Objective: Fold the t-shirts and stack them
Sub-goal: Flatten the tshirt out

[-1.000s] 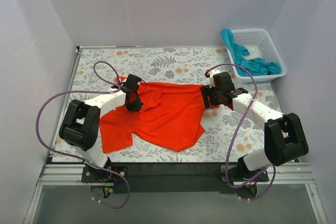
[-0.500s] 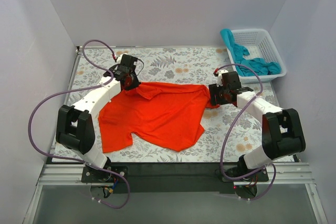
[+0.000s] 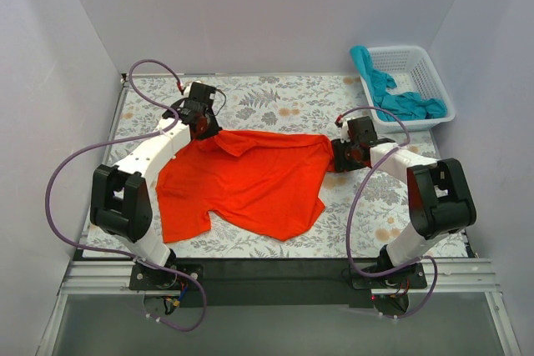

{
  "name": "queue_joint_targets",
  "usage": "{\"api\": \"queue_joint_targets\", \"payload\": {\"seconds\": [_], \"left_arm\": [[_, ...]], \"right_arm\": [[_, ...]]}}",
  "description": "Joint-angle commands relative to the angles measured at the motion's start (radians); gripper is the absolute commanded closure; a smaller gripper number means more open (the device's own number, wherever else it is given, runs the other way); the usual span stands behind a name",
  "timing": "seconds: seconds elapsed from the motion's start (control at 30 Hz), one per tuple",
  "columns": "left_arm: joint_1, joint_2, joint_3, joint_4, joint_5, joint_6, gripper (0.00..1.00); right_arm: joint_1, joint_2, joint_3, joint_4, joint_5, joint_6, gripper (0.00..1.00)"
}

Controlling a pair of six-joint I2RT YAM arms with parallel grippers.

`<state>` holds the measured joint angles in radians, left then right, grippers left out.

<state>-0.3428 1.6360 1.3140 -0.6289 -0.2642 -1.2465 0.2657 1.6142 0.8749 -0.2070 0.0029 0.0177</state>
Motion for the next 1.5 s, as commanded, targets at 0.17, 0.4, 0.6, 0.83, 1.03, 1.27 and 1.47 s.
{"api": "queue_joint_targets", "payload": {"seconds": [0.17,0.4,0.6,0.83,1.03,1.27,1.47], "left_arm": [[0.018,-0.004,0.05,0.006,0.014,0.022,1.0],[0.021,-0.002,0.053,0.011,0.02,0.025,1.0],[0.021,-0.004,0.05,0.014,0.02,0.024,1.0],[0.022,-0.008,0.05,0.012,0.02,0.024,1.0],[0.024,-0.011,0.053,0.012,0.017,0.025,1.0],[0.03,-0.005,0.06,0.011,0.01,0.025,1.0],[0.06,0.002,0.088,0.011,0.002,0.025,1.0]], "right_arm": [[0.053,0.019,0.058,0.023,0.143,-0.015,0.47],[0.102,0.038,0.072,0.008,0.288,-0.053,0.47],[0.191,0.056,0.09,-0.005,0.426,-0.085,0.47],[0.256,0.095,0.107,-0.022,0.546,-0.102,0.56],[0.267,0.102,0.104,-0.028,0.629,-0.117,0.6],[0.267,0.087,0.104,-0.029,0.652,-0.13,0.71],[0.267,0.087,0.124,-0.04,0.642,-0.148,0.99]]}}
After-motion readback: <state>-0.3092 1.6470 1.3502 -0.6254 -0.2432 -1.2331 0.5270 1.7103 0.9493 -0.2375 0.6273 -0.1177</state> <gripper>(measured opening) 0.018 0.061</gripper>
